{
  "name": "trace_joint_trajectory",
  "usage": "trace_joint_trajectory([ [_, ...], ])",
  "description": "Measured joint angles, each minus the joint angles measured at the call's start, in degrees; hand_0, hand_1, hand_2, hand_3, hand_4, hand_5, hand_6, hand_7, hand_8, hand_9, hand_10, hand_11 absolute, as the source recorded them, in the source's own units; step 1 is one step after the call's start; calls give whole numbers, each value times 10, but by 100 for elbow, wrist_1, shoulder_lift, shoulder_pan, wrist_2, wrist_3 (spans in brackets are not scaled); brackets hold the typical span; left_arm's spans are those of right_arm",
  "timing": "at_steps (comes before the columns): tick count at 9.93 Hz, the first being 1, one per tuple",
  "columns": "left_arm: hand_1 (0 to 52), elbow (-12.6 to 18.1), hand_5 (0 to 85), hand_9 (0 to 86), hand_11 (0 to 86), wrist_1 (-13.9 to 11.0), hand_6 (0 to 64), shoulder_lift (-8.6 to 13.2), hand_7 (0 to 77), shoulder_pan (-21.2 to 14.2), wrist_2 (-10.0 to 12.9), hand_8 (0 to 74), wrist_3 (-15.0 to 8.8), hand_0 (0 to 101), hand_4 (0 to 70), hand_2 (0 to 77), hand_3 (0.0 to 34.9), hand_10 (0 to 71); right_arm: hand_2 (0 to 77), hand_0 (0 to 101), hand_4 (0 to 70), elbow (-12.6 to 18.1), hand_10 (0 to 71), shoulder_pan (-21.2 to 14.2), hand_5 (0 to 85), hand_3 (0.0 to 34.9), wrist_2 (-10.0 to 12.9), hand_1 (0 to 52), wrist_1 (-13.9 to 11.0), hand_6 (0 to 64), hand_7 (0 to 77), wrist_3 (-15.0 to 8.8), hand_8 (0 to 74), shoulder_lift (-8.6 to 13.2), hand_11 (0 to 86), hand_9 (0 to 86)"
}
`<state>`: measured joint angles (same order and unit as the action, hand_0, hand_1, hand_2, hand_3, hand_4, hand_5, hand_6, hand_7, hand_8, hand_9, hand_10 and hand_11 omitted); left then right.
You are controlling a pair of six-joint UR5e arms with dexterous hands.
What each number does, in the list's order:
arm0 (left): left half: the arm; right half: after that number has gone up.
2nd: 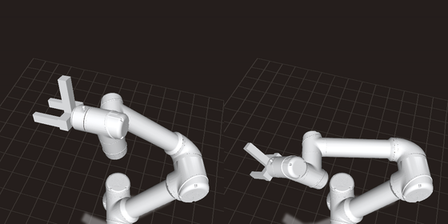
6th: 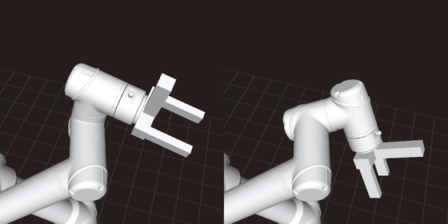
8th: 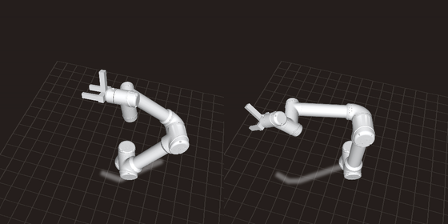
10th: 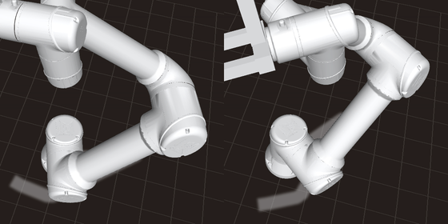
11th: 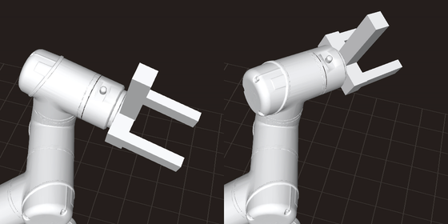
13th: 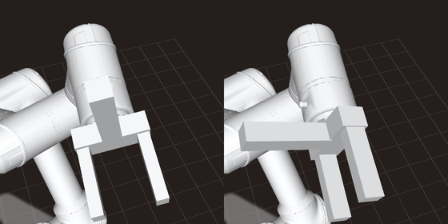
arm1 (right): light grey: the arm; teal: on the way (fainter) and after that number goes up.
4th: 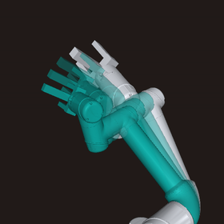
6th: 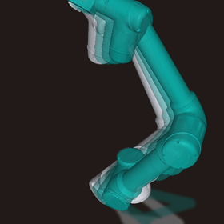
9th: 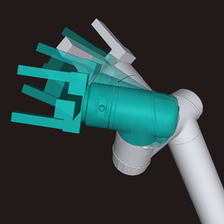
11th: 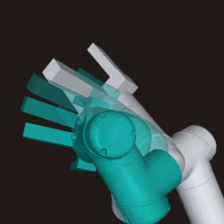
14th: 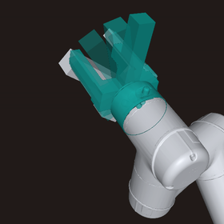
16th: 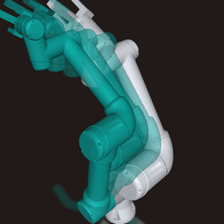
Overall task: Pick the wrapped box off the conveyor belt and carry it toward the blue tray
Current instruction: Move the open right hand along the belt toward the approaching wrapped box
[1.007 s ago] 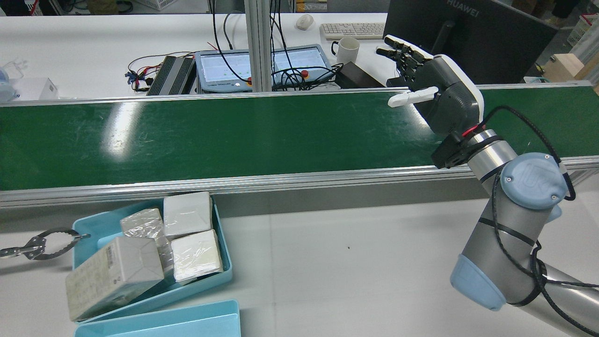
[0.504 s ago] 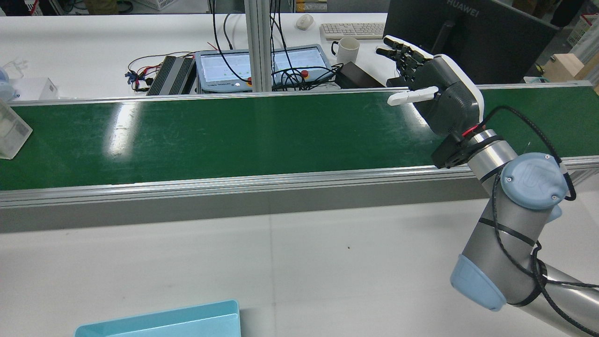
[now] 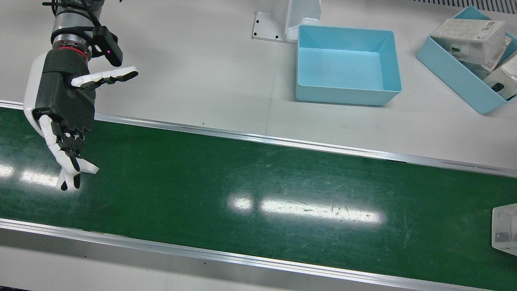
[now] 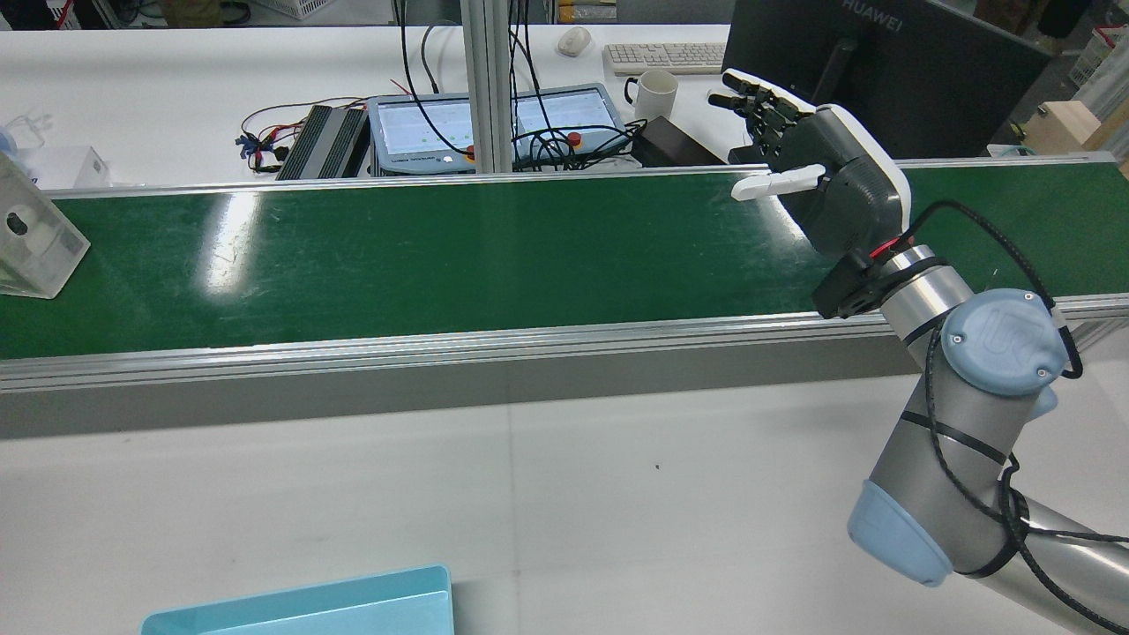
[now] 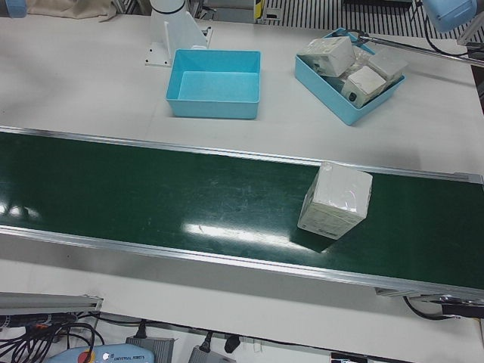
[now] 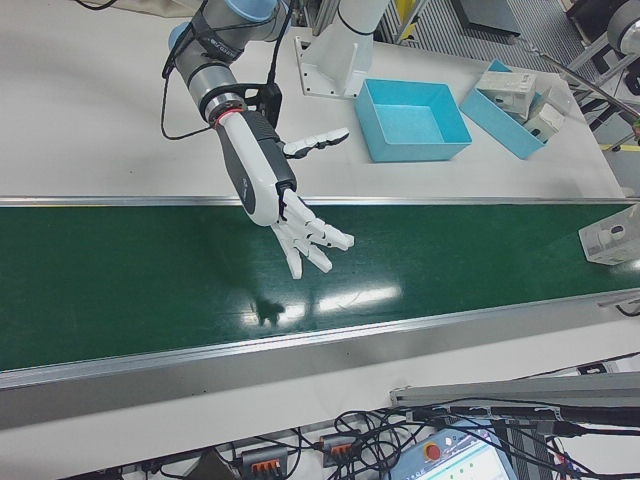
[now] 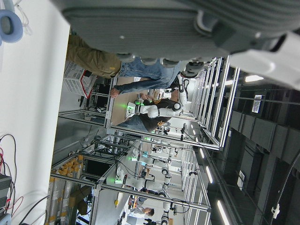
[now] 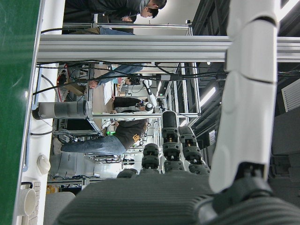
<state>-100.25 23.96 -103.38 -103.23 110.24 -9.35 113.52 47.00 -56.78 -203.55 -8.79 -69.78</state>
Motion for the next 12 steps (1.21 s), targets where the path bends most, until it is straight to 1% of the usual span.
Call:
trace_joint_trajectory([
  [5,0,0,11,0,5,0,5,0,5,0,0,5,0,0,5,11,0,5,55,471,147,-20,0,-37,109,0,6,109,7,104,229,9,82,0,16,109],
  [6,0,0,11,0,5,0,5,0,5,0,0,5,0,0,5,11,0,0,38,470,147,-26,0,-42,109,0,7,98,10,104,229,13,82,0,16,109],
  [8,0,0,11,0,0,0,5,0,5,0,0,5,0,0,0,5,0,5,38,469,147,-40,0,-48,109,0,6,98,15,104,229,15,82,0,16,104],
  [11,0,0,11,0,5,0,5,0,5,0,0,5,0,0,5,11,0,5,38,469,147,-268,0,-96,109,0,6,109,67,104,235,28,82,73,16,109],
  [12,0,0,11,0,5,0,5,0,5,0,0,5,0,0,5,11,0,5,49,470,147,-347,0,-111,109,0,4,109,82,104,235,26,65,116,16,104],
])
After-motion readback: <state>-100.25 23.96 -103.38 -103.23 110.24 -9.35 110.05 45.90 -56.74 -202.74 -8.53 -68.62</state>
